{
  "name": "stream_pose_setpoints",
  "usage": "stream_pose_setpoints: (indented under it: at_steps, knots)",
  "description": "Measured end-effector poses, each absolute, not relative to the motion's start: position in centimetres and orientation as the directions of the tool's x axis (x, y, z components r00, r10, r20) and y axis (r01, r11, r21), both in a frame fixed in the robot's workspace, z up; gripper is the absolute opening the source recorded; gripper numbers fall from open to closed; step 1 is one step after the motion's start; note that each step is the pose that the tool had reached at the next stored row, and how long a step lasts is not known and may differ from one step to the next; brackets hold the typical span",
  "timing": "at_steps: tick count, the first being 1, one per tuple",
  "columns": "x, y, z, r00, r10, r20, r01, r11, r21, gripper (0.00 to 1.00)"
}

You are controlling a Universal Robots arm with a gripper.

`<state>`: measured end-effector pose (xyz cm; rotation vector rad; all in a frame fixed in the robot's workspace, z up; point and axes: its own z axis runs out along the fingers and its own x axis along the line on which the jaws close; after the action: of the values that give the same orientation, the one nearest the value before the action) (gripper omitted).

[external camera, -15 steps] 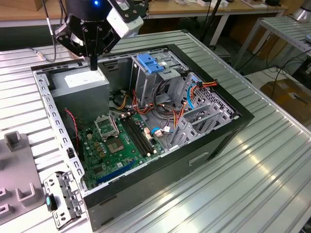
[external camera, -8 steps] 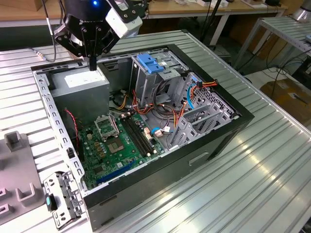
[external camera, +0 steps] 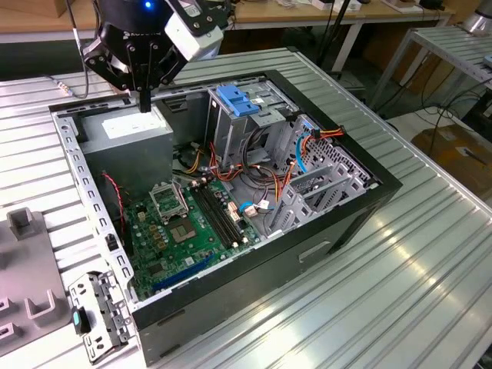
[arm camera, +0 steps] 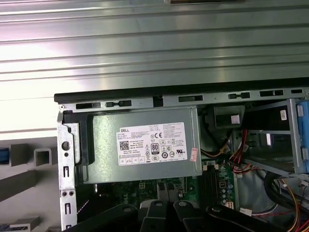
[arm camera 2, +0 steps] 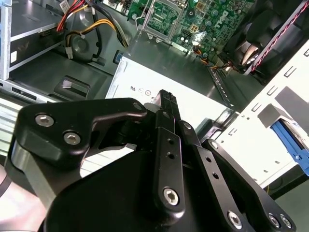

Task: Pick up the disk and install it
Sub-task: 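Reach for the disk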

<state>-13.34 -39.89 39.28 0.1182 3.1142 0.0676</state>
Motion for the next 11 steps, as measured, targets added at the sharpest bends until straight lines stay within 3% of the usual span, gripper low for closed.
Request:
stream_pose_setpoints:
  at_steps: [11]
  knots:
    - [-13.64, -39.89, 39.26, -0.997, 0.076, -0.022, 0.075, 0.996, 0.044, 0.11]
